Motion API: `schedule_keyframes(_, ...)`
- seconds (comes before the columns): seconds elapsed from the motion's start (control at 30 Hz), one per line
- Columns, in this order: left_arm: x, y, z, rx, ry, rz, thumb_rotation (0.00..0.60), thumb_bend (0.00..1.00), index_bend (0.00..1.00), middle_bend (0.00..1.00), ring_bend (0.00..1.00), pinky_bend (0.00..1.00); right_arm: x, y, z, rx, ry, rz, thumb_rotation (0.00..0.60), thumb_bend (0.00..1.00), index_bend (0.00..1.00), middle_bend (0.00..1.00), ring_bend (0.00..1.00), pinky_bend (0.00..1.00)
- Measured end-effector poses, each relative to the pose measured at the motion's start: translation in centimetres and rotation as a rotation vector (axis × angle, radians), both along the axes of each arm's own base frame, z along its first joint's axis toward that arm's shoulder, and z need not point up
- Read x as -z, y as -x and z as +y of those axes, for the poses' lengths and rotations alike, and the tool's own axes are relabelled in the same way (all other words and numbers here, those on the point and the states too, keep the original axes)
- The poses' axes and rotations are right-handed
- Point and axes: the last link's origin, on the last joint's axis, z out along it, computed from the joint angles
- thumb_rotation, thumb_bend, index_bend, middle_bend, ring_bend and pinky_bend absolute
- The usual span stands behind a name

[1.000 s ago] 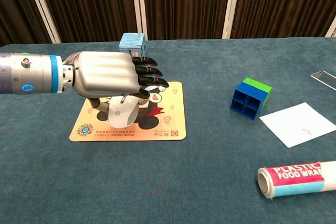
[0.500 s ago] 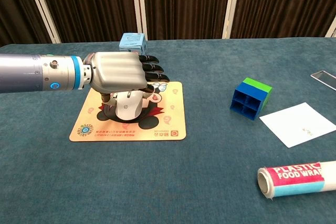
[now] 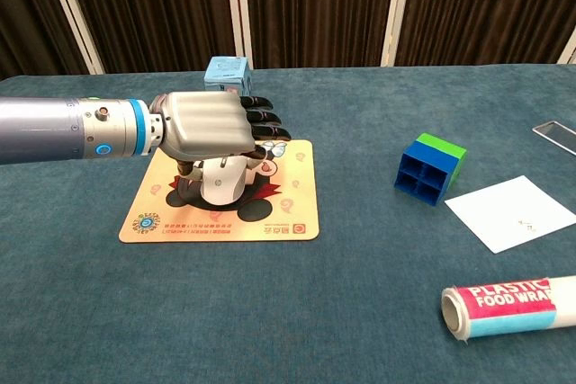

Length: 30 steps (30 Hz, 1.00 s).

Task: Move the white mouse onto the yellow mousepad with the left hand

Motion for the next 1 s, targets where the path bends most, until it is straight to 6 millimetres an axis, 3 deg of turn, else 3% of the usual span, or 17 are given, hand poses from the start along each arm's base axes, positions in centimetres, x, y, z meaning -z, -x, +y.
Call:
schedule_keyframes(0.3, -0.3, 0.1, -0.1, -0.001, -0.011, -0.022, 0.600, 0.32, 0.16, 0.00, 0.00, 0.00, 0.0, 0.0, 0.0, 0.000, 0.000, 0.001, 0.600, 0.09, 0.14, 0.00, 0.00, 0.00)
schedule_keyframes(0.73, -1.5, 0.2, -0.4, -0.015, -0.017, -0.042, 0.600, 0.32, 0.15, 0.00, 0.00, 0.00, 0.0, 0.0, 0.0, 0.002, 0.001, -0.002, 0.600, 0.09, 0.14, 0.00, 0.00, 0.00)
schedule_keyframes(1.0, -4.4, 0.8, -1.7, -0.007, -0.069, -0.113, 0.600, 0.32, 0.15, 0.00, 0.00, 0.00, 0.0, 0.0, 0.0, 0.003, 0.002, 0.000, 0.600, 0.09, 0.14, 0.00, 0.00, 0.00)
